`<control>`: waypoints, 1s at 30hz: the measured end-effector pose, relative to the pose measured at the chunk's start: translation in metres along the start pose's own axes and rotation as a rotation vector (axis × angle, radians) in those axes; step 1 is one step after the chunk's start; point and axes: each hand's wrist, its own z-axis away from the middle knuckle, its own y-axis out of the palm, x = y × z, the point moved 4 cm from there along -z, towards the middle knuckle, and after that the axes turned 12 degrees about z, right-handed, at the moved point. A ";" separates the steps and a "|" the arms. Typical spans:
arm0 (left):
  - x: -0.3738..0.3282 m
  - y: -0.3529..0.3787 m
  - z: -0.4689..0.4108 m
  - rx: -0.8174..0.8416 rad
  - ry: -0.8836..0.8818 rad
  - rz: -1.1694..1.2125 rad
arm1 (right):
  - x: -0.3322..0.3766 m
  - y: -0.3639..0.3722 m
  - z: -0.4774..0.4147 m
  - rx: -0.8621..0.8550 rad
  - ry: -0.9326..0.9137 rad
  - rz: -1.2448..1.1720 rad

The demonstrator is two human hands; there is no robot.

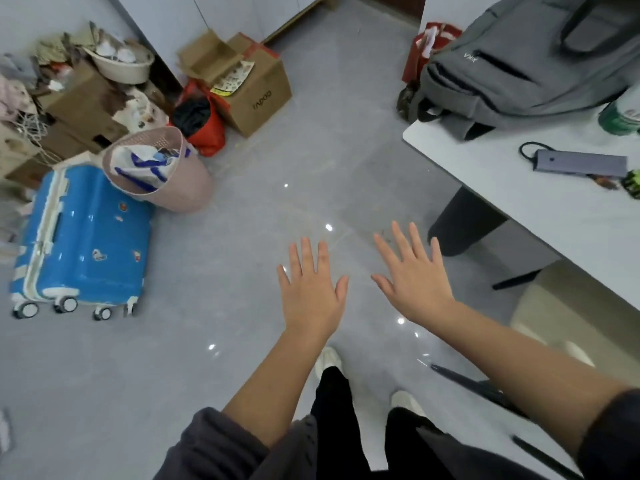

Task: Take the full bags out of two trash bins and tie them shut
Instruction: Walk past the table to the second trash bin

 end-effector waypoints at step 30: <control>-0.311 0.201 0.456 -0.094 -0.198 0.049 | -0.230 0.153 0.481 -0.116 -0.201 0.060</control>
